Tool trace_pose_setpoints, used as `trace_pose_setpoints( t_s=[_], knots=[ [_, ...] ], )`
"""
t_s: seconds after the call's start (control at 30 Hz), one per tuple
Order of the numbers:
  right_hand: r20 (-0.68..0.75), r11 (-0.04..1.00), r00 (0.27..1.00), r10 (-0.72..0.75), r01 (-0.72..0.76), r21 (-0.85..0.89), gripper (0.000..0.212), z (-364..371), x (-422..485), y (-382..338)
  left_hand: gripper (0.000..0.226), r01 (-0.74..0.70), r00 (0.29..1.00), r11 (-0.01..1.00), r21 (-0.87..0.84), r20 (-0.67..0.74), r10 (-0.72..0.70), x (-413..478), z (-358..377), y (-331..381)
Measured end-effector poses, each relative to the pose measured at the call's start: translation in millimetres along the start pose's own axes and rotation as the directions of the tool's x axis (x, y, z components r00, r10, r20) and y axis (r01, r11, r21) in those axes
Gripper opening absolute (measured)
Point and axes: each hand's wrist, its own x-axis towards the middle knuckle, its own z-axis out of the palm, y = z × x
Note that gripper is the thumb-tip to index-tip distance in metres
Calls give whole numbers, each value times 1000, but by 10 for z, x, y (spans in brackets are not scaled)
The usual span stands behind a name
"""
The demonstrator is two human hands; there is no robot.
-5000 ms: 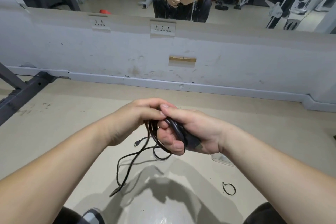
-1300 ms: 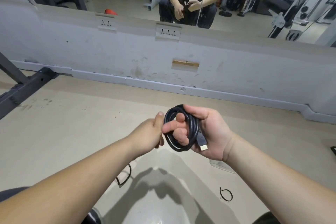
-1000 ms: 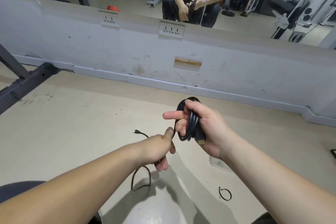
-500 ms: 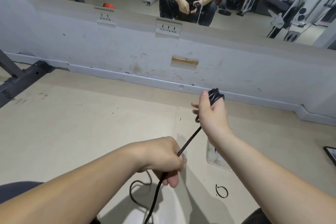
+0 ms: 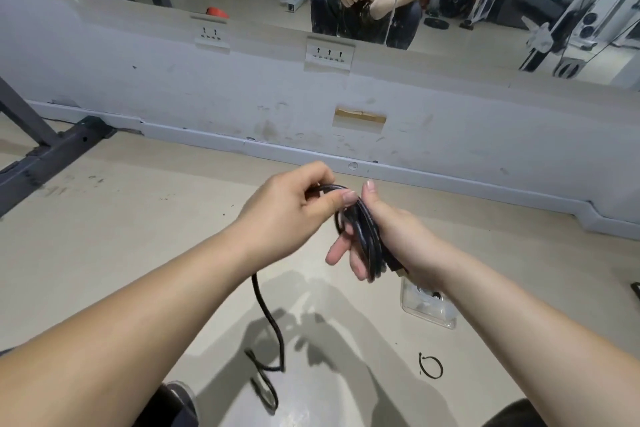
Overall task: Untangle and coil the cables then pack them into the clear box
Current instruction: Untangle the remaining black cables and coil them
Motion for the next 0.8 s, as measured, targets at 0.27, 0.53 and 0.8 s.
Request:
trace_pose_setpoints(
  t_s=[0.27, 0.53, 0.8],
  knots=[
    [297, 984, 950, -97, 46, 174, 86, 40, -220, -193, 52, 243, 941, 897, -368, 315, -125, -103, 118, 62],
    [4, 963, 998, -57, 54, 263, 48, -62, -189, -165, 49, 104, 982, 972, -209, 179, -66, -60, 249, 61],
    [-234, 983, 957, -171, 180, 19, 57, -74, -272, -187, 53, 32, 999, 978, -208, 6, -31, -56, 272, 50]
  ],
)
